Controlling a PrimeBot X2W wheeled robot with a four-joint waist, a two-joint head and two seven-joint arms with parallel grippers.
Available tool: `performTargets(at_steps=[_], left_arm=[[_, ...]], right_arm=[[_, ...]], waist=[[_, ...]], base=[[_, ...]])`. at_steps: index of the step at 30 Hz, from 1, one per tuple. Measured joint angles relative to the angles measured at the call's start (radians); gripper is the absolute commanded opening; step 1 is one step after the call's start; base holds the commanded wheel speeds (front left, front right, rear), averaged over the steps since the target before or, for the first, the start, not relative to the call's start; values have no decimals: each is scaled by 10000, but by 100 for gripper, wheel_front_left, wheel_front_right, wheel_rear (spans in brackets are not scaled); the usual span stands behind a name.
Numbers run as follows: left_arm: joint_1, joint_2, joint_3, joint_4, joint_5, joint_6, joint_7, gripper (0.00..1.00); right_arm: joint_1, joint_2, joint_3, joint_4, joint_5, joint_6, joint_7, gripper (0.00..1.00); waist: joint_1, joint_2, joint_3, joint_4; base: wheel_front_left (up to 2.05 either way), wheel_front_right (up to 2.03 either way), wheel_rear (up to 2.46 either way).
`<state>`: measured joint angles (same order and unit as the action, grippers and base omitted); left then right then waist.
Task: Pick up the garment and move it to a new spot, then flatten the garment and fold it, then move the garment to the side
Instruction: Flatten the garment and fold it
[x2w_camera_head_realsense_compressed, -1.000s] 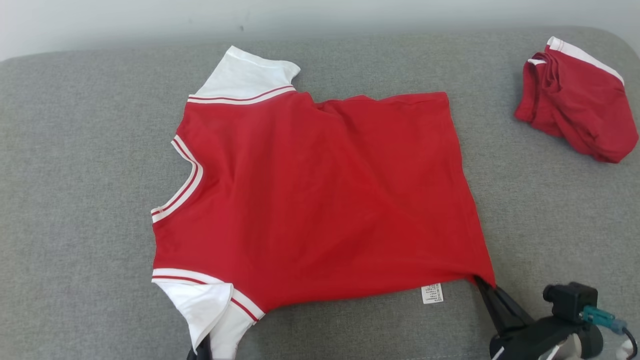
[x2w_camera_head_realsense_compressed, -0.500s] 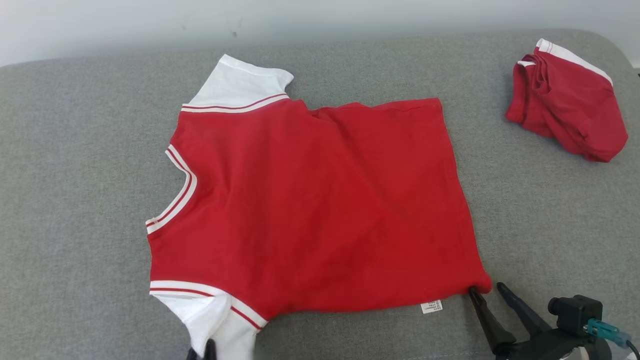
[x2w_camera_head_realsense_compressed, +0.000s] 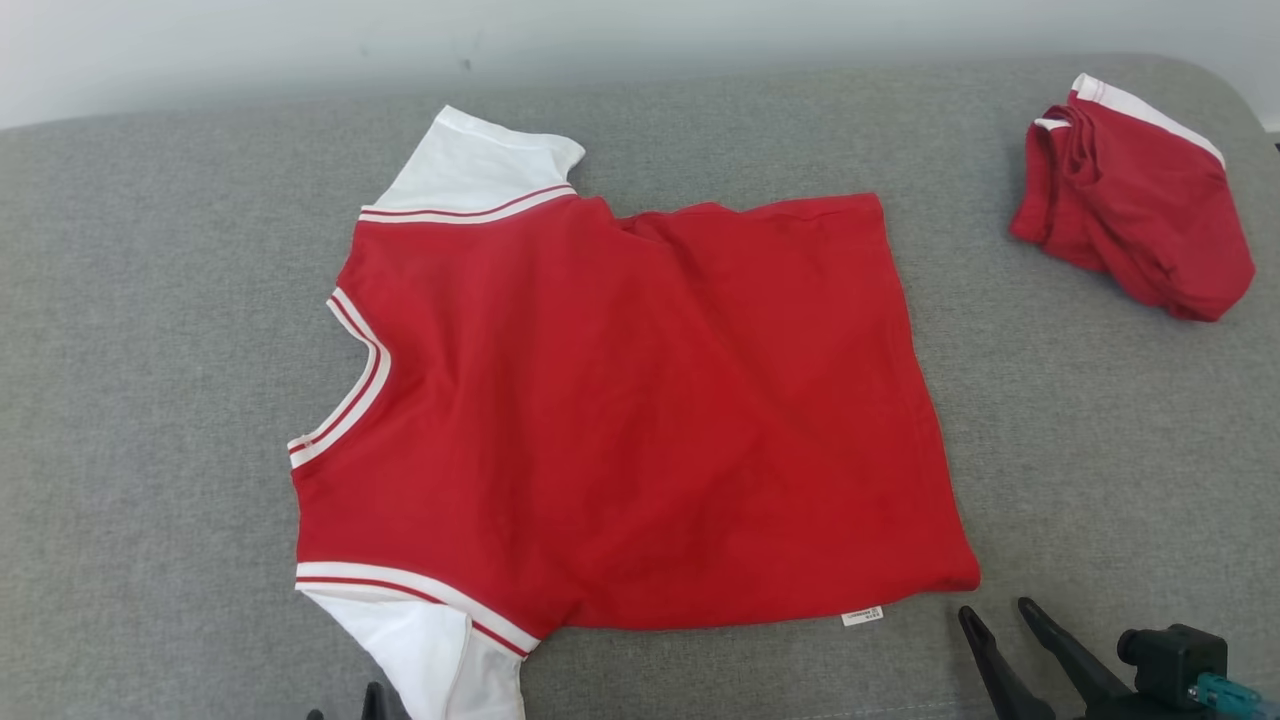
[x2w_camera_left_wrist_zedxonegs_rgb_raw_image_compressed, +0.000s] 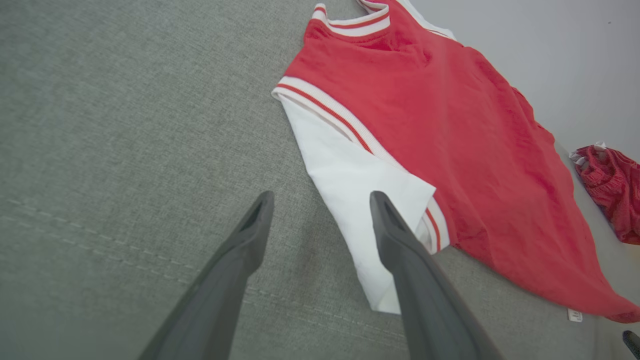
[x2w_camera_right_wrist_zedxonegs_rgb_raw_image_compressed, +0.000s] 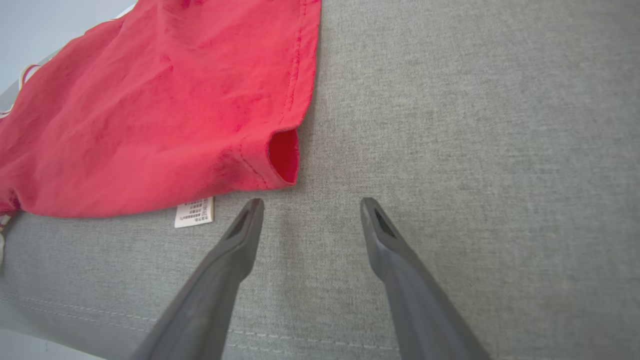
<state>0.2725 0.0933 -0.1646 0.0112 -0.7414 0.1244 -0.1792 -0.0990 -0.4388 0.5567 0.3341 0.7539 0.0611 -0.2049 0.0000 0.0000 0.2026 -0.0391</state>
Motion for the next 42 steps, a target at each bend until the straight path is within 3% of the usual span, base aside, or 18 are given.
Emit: performTargets(at_steps=[7,14,21,35,37,38,41,42], left_arm=[[-727,146,102,-213,512,2,-77,100],[-1500,123,-589,90,1026,2,211,100],[-1859,445,-1442,938,2383,2,821,100],[-2305,182,-986,2531,3515,2,1260,100],[-2308,121,-926,2704,3701,2,1273,94],[-2312,90,-895,2763,3735,2,1325,78],[-2351,33,-819,2867,3774,2,1337,48],[-2406,10,-777,2940,3825,2,1337,46]], right_arm=[[158,-71,-153,-282,4,-236,-2,100],[77,-222,-420,-708,-19,-472,-90,100],[41,-362,-527,-1152,-148,-669,-94,100],[48,-506,-625,-1670,-151,-876,-104,100],[48,-508,-625,-1716,-151,-888,-86,100],[49,-508,-625,-1733,-151,-890,-84,100],[55,-518,-625,-1774,-151,-936,-79,100],[58,-523,-627,-1793,-151,-966,-79,100]], waist=[[0,0,-107,-266],[0,0,-377,-568],[0,0,-601,-777],[0,1,-624,-713],[0,1,-624,-713],[0,1,-623,-714],[0,1,-622,-717],[0,1,-621,-717]], base=[[0,0,0],[0,0,0],[0,0,0],[0,0,0],[0,0,0],[0,0,0],[0,0,0],[0,0,0]])
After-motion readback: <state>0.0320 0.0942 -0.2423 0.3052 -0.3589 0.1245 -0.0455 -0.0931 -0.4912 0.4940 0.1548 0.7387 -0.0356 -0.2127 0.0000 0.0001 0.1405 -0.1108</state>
